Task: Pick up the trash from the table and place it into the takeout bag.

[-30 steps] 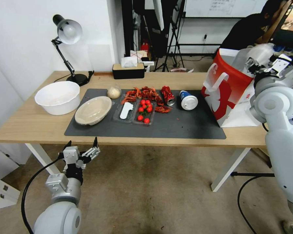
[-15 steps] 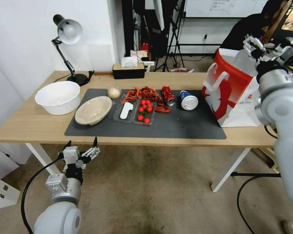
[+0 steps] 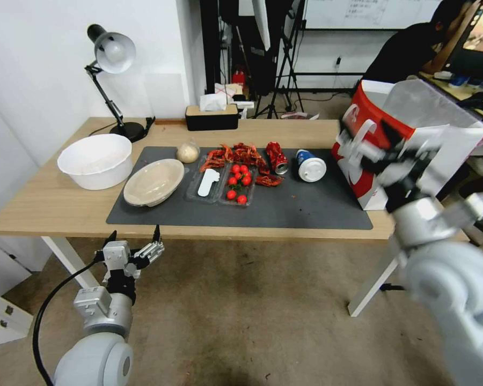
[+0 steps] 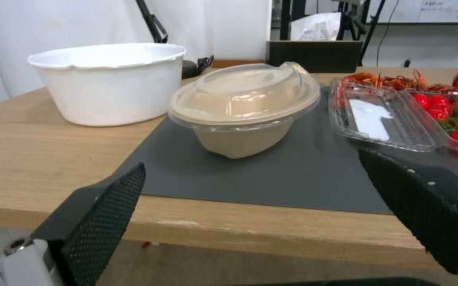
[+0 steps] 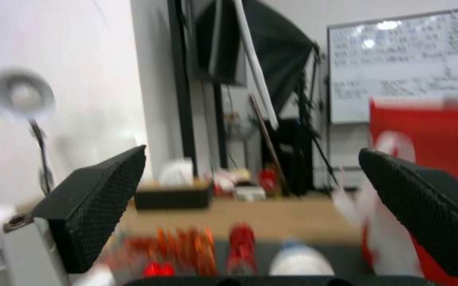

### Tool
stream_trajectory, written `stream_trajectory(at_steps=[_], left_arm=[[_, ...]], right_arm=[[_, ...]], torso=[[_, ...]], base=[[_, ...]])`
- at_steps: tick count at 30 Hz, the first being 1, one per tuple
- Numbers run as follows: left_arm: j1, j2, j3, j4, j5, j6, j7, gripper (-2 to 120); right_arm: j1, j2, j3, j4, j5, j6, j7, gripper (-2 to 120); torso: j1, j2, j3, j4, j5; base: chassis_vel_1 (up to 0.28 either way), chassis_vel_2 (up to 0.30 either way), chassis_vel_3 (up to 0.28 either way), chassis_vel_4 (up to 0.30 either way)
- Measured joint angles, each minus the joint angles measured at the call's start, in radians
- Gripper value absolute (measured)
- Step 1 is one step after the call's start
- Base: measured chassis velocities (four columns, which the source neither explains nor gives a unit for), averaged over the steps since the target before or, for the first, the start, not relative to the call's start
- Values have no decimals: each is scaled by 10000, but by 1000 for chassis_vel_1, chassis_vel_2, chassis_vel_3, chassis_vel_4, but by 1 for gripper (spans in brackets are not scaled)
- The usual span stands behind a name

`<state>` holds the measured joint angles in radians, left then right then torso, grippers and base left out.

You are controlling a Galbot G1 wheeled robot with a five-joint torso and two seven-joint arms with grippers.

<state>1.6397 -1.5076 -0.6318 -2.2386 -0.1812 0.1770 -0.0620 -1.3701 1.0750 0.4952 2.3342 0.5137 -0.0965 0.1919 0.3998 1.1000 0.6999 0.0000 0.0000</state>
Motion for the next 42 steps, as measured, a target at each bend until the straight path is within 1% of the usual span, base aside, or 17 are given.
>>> stream_trajectory(at_steps=[3, 4, 6, 7, 9, 13, 19, 21, 26, 31, 34, 35, 38, 39, 40, 42], left_arm=[[16, 35, 0, 13, -20, -92, 27, 100], [26, 51, 0, 34, -33, -148, 44, 100], [28, 54, 0, 42, -35, -172, 50, 100], [33, 66, 2, 68, -38, -241, 69, 100], [34, 68, 2, 71, -38, -248, 72, 100], [37, 88, 5, 110, -44, -333, 100, 100], [37, 103, 7, 130, -52, -374, 115, 100], [34, 122, 1, 175, -61, -418, 117, 100], [27, 148, -26, 226, -67, -474, 118, 100], [-5, 146, -30, 267, -71, -489, 119, 100], [-28, 150, -27, 302, -71, -499, 119, 100], [-28, 150, -27, 302, -71, -499, 119, 100], [-36, 151, -17, 327, -72, -515, 123, 100], [-36, 151, -17, 327, -72, -515, 123, 100], [-46, 152, -11, 346, -72, -522, 128, 100], [-59, 152, -3, 357, -72, -528, 135, 100]], right_arm=[[-1049, 341, -337, -101, -1060, 420, 279, 100], [-1637, 527, -616, -198, -1636, 664, 613, 100], [-1825, 590, -732, -235, -1845, 758, 748, 100], [-2240, 729, -960, -357, -2357, 926, 1069, 100], [-2259, 737, -974, -367, -2387, 936, 1087, 100], [-2777, 914, -1444, -728, -3129, 1364, 1669, 100], [-3015, 979, -1857, -1103, -3317, 1638, 2168, 100], [-3181, 1067, -2030, -1453, -3402, 1931, 2322, 100], [-3122, 1114, -2084, -1587, -3388, 2018, 2332, 100], [-2678, 1110, -2081, -1658, -3095, 1878, 2373, 100], [-1898, 1064, -2026, -1792, -2409, 1555, 2446, 100], [-1898, 1064, -2026, -1792, -2409, 1555, 2446, 100], [-1196, 963, -1987, -1942, -1646, 1207, 2455, 100], [-1196, 963, -1987, -1942, -1646, 1207, 2455, 100], [-830, 891, -1996, -2066, -1265, 1063, 2455, 100], [-84, 721, -2089, -2403, -648, 879, 2433, 100]], torso=[[0, 0, 0, -2, -2], [0, 1, -1, -3, -1], [0, 1, -1, -3, -1], [0, 1, -1, -1, -2], [0, 1, -1, -2, -1], [0, 1, 0, -1, 0], [0, 1, 0, 1, -1], [0, 0, 1, -1, -1], [2, 1, 1, 0, -1], [1, 0, 1, -2, 0], [2, -1, 1, 0, 0], [2, -1, 1, 0, 0], [2, -1, 1, 1, 0], [2, -1, 1, 1, 0], [2, -1, 2, -3, -1], [2, -1, 2, 0, 0]], base=[[0, 0, 0, 0], [0, 0, 0, 0], [0, 0, 0, 0], [0, 0, 0, 0], [0, 0, 0, 0], [0, 0, 0, 0], [0, 0, 0, 0], [0, 0, 0, 0], [0, 0, 0, 0], [0, 0, 0, 0], [0, 0, 0, 0], [0, 0, 0, 0], [0, 0, 0, 0], [0, 0, 0, 0], [0, 0, 0, 0], [0, 0, 0, 0]])
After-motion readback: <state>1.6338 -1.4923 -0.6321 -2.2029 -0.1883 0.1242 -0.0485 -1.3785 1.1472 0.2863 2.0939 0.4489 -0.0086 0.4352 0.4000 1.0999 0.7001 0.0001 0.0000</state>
